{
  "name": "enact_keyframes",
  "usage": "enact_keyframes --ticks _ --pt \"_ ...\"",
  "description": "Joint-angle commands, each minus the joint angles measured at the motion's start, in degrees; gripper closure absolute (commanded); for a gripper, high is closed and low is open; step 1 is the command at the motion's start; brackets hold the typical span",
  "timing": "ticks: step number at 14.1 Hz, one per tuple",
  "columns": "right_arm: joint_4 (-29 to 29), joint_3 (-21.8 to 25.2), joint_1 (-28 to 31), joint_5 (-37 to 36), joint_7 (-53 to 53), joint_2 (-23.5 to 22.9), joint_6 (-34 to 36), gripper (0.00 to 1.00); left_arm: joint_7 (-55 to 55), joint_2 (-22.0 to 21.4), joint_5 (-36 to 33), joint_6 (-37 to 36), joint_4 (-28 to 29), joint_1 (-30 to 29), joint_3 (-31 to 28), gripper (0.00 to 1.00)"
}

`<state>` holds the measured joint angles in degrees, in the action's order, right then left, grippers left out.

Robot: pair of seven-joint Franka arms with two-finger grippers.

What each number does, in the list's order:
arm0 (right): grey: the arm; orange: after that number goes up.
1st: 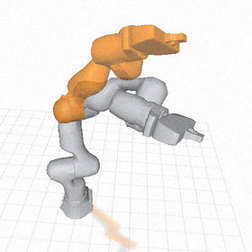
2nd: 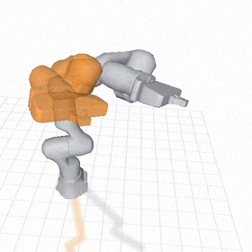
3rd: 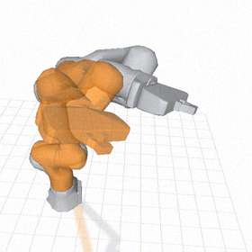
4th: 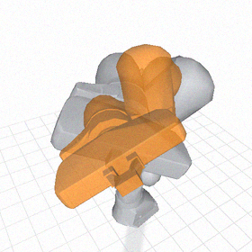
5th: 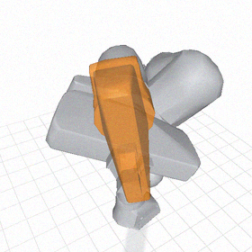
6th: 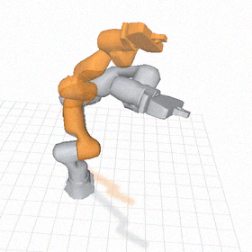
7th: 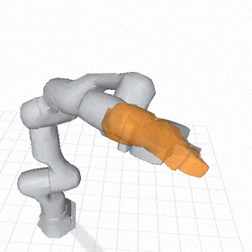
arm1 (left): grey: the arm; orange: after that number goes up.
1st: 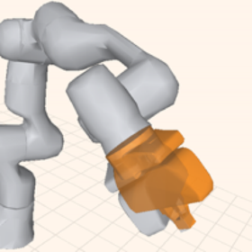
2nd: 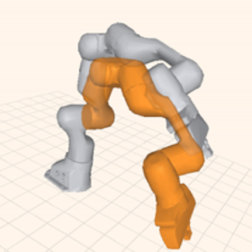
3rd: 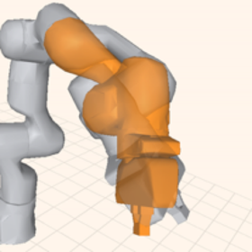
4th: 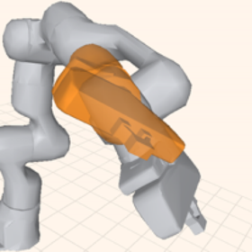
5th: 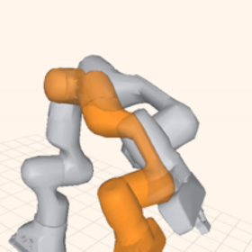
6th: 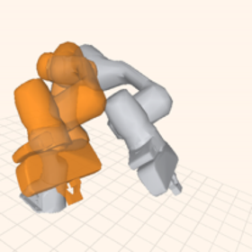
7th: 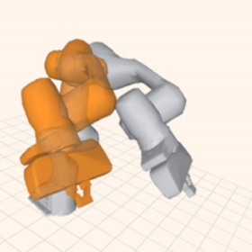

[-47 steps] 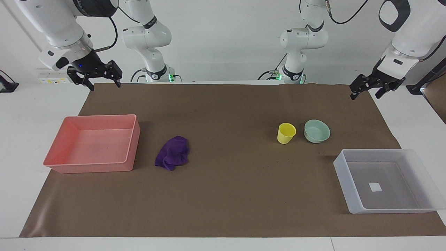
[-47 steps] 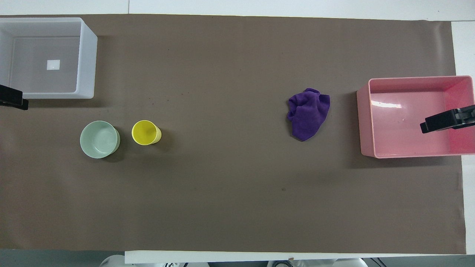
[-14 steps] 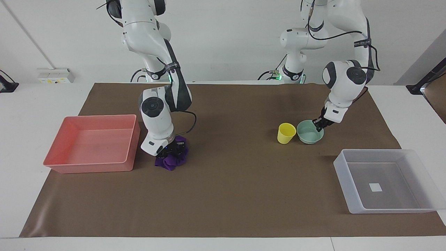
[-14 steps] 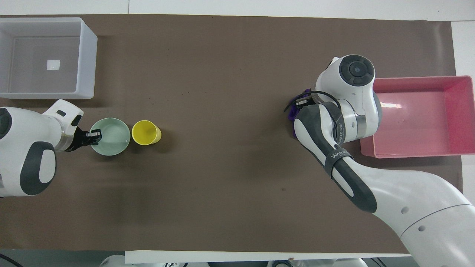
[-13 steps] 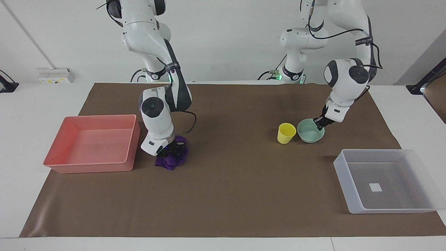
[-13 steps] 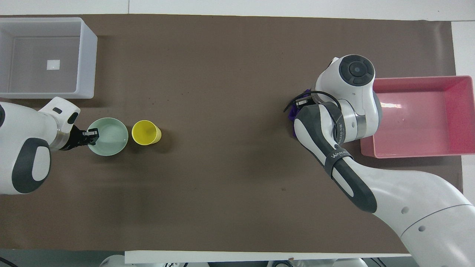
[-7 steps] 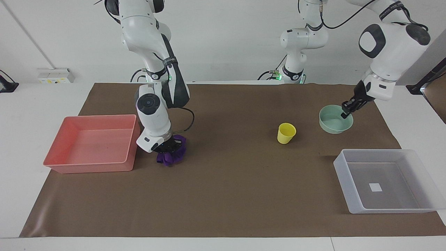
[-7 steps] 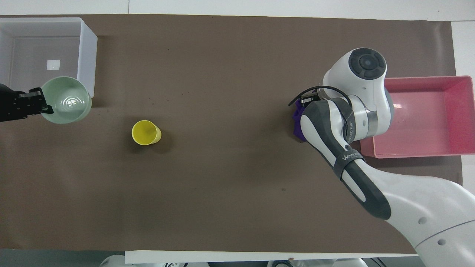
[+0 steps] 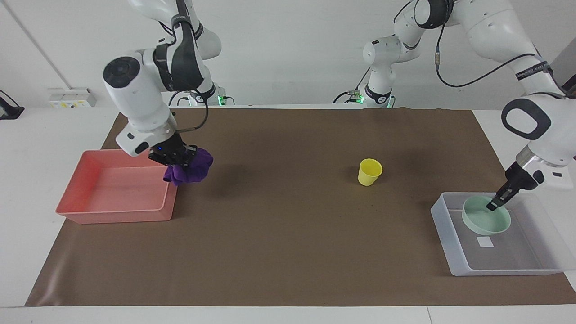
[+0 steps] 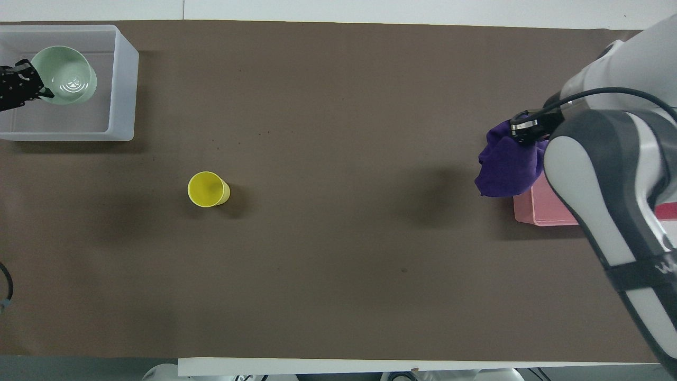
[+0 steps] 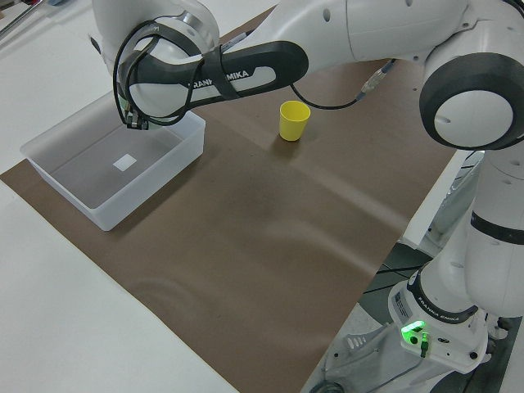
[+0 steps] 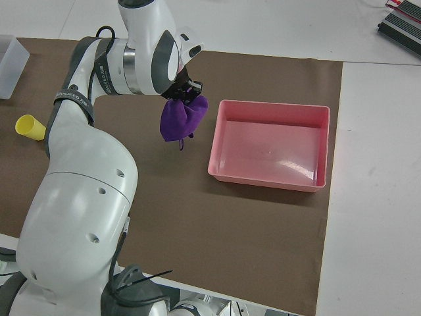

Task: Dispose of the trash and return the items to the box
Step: 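Carry the green cup into the clear box while the right gripper drops the cloth, then move the left gripper to the yellow cup and grasp its rim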

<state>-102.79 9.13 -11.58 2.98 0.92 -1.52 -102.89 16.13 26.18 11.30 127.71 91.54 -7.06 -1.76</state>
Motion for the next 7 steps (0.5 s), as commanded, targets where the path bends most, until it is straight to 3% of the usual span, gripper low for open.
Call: enact_keyframes --ticks 1,2,3,5,6,7 --pt "-2.06 -0.42 6.81 -0.17 9.93 1.96 0.86 0.99 0.84 3.61 0.3 5.6 1.34 0.12 0.0 1.0" --pt "-3.54 -0.42 8.93 -0.25 14.07 2.14 0.42 0.99 0.75 3.44 0.04 8.06 3.37 0.03 0.0 0.99" --pt "-5.47 -0.42 10.69 -0.25 16.89 2.75 -0.02 0.99 0.57 3.26 -0.13 7.91 3.73 0.12 0.0 0.83" --pt "-9.6 -0.42 13.33 -0.25 20.07 2.41 -5.27 0.99 0.75 3.09 -0.14 4.24 0.94 0.47 -0.17 0.36" --pt "-11.8 -0.42 14.21 -0.34 22.26 1.88 -8.87 0.99 0.66 2.21 -0.22 0.73 -1.6 0.38 -0.35 0.19" --pt "-13.38 -0.42 15.87 -0.43 25.41 0.14 -12.82 0.99 0.66 -0.32 -0.57 -2.09 -2.41 0.64 -0.35 0.16"
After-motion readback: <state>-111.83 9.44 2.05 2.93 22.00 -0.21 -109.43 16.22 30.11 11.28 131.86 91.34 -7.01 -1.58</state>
